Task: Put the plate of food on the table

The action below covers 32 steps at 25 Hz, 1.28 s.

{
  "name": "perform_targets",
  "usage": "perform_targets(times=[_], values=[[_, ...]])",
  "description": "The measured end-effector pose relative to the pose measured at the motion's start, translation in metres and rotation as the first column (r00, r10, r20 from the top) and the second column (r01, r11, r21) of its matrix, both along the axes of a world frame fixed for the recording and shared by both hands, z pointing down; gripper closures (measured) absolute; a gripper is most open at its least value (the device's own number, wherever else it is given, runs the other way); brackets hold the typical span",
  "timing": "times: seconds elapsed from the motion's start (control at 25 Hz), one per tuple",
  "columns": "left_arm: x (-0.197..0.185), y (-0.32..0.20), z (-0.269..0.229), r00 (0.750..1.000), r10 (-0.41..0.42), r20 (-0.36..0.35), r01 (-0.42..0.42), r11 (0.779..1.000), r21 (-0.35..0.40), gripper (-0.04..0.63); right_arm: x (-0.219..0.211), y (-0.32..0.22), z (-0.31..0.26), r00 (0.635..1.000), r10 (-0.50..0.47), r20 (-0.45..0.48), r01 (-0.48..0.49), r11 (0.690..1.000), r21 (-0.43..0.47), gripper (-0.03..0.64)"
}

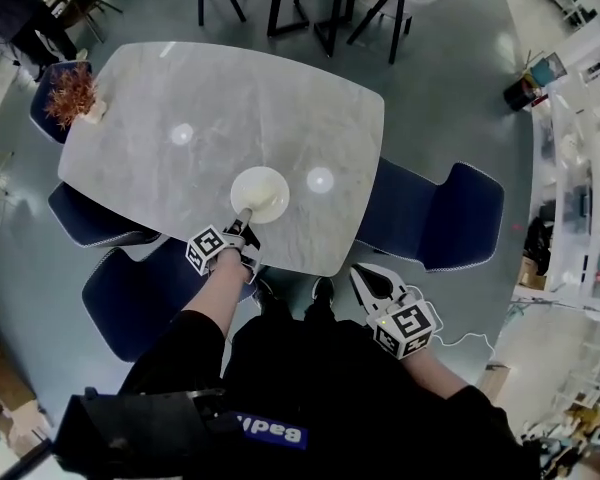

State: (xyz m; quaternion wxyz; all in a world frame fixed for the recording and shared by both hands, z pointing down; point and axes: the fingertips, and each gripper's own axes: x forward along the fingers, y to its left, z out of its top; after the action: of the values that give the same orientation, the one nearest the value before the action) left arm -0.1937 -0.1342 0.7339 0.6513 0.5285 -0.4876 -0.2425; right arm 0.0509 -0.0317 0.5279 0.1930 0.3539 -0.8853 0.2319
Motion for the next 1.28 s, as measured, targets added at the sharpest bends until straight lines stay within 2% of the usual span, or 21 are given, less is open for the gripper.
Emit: perform_targets(times=[0.32, 0.88, 1.08, 1.28], values=[[0.007, -0.018, 0.027, 1.0, 0.004, 0.018, -0.003, 0.999, -0.038, 0.583, 0.022, 0.005, 0.012, 0.999, 0.045, -0.025, -0.046, 0.998, -0.037, 0.607], [0.018, -0.03, 0.044, 0.997, 0.024, 0.073, -0.015, 0.993, -0.115, 0.58, 0.038, 0.009, 0.018, 0.998, 0.066, -0.006, -0.066, 0.997, -0.049, 0.607], [0.019, -0.028, 0.049, 0.988, 0.073, 0.134, -0.048, 0.983, -0.18, 0.58, 0.04, 0.007, 0.016, 0.997, 0.074, -0.007, -0.074, 0.996, -0.044, 0.607], [0.019, -0.031, 0.051, 0.975, 0.126, 0.182, -0.088, 0.975, -0.202, 0.577, 0.045, 0.004, 0.018, 0.996, 0.081, -0.039, -0.082, 0.996, -0.034, 0.607]])
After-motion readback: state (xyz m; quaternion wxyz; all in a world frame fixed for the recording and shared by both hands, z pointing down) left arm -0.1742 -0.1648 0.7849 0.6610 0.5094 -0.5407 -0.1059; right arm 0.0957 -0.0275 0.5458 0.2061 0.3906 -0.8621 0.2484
